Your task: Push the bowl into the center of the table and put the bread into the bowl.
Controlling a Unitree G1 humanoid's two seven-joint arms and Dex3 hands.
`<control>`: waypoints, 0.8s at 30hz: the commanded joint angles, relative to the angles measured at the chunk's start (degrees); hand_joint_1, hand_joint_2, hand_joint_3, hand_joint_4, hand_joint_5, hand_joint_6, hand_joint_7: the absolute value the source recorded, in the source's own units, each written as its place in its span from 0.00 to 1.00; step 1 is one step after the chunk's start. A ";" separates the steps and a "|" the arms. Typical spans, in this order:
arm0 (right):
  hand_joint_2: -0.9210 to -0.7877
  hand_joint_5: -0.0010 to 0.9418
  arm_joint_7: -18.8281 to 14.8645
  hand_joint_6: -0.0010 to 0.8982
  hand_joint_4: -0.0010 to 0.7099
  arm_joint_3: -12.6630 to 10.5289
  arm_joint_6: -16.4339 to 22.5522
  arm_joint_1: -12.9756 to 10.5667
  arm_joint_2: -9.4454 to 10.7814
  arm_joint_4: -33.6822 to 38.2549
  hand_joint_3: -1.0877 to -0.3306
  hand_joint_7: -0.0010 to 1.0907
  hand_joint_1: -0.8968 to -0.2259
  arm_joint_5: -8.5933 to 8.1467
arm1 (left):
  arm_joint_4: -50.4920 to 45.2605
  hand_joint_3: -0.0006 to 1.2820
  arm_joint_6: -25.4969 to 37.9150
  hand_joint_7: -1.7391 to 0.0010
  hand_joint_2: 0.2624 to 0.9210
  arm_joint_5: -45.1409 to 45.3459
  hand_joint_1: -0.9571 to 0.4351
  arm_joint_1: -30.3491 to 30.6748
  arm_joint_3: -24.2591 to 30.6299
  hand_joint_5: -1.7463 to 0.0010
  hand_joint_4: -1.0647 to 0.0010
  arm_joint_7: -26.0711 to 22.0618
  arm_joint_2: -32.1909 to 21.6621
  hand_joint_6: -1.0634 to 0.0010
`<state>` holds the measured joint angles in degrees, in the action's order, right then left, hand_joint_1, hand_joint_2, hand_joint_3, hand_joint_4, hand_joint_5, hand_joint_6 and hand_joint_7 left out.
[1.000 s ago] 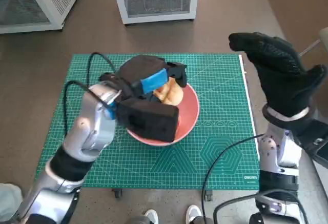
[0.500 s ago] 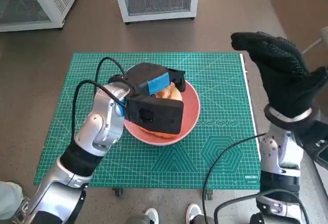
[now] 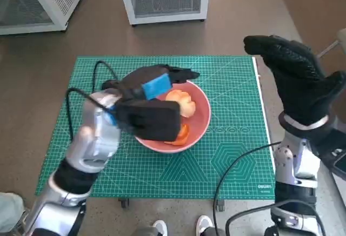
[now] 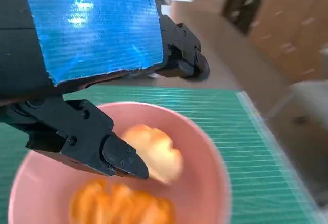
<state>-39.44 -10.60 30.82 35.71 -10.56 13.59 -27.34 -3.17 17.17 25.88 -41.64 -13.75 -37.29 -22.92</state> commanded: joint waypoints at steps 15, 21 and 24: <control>0.00 0.00 0.70 0.33 0.35 0.42 -1.71 3.28 -0.07 2.62 0.48 0.01 0.37 0.46 | 0.08 0.13 -26.99 0.99 0.99 -31.11 0.28 7.73 21.57 0.99 0.95 9.55 3.82 0.80; 0.00 0.00 1.21 0.32 0.33 0.49 -1.30 6.18 0.19 5.49 0.49 0.00 0.37 1.62 | 3.44 0.23 -30.82 0.97 1.00 -37.97 0.21 7.96 25.32 0.97 0.88 11.03 5.43 0.77; 0.00 0.00 1.71 0.32 0.34 0.61 -0.97 7.49 0.22 6.74 0.50 0.00 0.39 2.38 | 4.70 0.23 -31.31 0.97 1.00 -40.82 0.19 7.71 26.47 0.97 0.86 11.98 6.62 0.75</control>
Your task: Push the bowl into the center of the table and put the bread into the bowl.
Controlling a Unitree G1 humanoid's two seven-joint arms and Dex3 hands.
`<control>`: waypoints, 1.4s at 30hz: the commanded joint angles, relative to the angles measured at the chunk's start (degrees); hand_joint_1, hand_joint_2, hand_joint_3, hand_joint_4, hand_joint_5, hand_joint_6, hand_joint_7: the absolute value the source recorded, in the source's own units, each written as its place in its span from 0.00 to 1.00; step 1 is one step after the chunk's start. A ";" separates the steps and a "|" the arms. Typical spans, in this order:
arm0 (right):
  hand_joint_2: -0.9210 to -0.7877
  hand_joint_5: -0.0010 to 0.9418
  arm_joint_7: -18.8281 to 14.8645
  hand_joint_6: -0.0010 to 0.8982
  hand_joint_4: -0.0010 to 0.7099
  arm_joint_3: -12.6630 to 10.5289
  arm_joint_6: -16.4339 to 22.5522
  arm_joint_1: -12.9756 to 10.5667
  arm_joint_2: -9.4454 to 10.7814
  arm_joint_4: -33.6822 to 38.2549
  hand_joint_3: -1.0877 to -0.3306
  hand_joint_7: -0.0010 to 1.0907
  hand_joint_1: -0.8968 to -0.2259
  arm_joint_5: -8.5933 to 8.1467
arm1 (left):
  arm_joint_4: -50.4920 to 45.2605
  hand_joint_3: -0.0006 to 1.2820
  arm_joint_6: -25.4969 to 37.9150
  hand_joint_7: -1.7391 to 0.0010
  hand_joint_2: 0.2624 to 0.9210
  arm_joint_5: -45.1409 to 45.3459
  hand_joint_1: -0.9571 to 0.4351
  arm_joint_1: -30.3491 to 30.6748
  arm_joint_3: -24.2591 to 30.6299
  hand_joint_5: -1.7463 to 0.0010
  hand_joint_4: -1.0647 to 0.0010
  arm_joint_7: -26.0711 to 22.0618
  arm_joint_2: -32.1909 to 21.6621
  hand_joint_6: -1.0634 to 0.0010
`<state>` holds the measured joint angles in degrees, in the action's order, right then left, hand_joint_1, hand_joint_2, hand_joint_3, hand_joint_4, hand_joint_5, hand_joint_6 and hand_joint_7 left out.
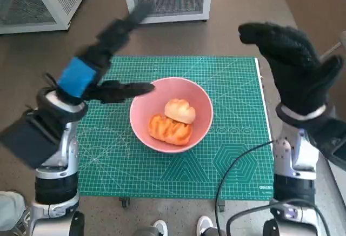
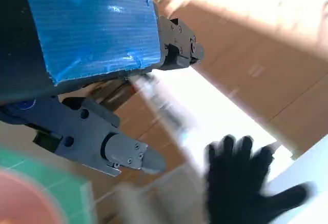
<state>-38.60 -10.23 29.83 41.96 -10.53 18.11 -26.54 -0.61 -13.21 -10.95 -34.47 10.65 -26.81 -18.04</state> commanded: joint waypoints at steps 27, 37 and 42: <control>0.00 0.00 3.72 0.34 0.35 0.83 3.62 8.00 0.49 12.27 0.51 0.01 0.39 6.68 | 2.82 0.23 -2.65 0.96 1.00 -4.93 0.17 -0.10 1.64 0.98 0.80 5.32 2.43 0.70; 0.00 0.00 7.94 0.35 0.34 1.80 -3.18 5.71 1.44 6.96 0.75 0.01 0.32 6.96 | 4.67 0.22 -4.06 0.97 1.00 -4.39 0.17 -0.67 1.35 0.99 0.80 5.65 2.24 0.71; 0.00 0.00 8.44 0.35 0.33 1.86 -3.45 5.44 1.17 6.21 0.77 0.01 0.32 7.48 | 4.69 0.22 -3.66 0.97 1.00 -4.38 0.18 -0.77 1.15 0.99 0.79 5.87 2.24 0.72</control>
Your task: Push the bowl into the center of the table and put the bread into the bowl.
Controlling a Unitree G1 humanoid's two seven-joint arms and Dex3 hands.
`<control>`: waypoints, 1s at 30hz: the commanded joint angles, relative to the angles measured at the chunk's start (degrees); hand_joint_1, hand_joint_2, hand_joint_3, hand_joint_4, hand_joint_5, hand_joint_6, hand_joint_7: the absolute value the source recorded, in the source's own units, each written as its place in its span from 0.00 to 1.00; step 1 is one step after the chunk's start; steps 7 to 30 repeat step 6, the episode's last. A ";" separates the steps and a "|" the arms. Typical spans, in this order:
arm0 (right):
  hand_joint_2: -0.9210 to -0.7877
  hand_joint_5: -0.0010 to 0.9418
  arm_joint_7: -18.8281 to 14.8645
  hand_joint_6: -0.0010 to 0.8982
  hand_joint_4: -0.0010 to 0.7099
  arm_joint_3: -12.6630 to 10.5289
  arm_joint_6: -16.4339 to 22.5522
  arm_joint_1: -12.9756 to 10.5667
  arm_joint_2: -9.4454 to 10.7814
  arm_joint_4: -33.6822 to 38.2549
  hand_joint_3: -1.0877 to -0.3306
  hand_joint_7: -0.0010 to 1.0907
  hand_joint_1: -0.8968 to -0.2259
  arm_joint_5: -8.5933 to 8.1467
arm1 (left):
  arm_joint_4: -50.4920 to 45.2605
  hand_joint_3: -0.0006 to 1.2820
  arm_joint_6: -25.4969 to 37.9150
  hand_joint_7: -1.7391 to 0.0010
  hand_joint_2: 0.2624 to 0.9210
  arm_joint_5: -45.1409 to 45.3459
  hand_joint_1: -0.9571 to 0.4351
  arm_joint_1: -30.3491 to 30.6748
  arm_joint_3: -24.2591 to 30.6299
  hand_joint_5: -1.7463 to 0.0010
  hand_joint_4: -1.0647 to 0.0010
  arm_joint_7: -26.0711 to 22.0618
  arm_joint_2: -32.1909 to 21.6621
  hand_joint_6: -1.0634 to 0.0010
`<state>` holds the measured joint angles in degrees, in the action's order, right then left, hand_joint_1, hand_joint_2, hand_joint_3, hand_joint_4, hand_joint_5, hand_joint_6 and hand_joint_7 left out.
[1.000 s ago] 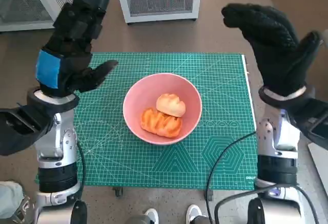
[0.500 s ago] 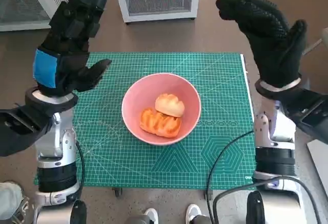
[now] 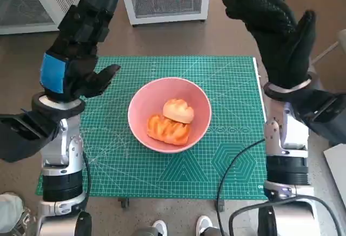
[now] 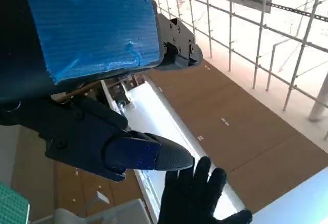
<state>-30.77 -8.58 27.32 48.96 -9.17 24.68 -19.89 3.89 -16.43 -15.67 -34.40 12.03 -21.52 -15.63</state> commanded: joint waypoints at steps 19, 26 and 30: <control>0.00 0.00 -0.13 0.35 0.33 0.03 -0.10 -1.21 -0.35 0.60 0.75 0.01 0.32 0.53 | -0.42 0.22 0.67 0.98 1.00 0.30 0.18 -0.81 -0.63 0.99 0.78 1.05 -0.20 0.72; 0.00 0.00 -0.13 0.35 0.33 0.03 -0.10 -1.21 -0.35 0.60 0.75 0.01 0.32 0.53 | -0.42 0.22 0.67 0.98 1.00 0.30 0.18 -0.81 -0.63 0.99 0.78 1.05 -0.20 0.72; 0.00 0.00 -0.13 0.35 0.33 0.03 -0.10 -1.21 -0.35 0.60 0.75 0.01 0.32 0.53 | -0.42 0.22 0.67 0.98 1.00 0.30 0.18 -0.81 -0.63 0.99 0.78 1.05 -0.20 0.72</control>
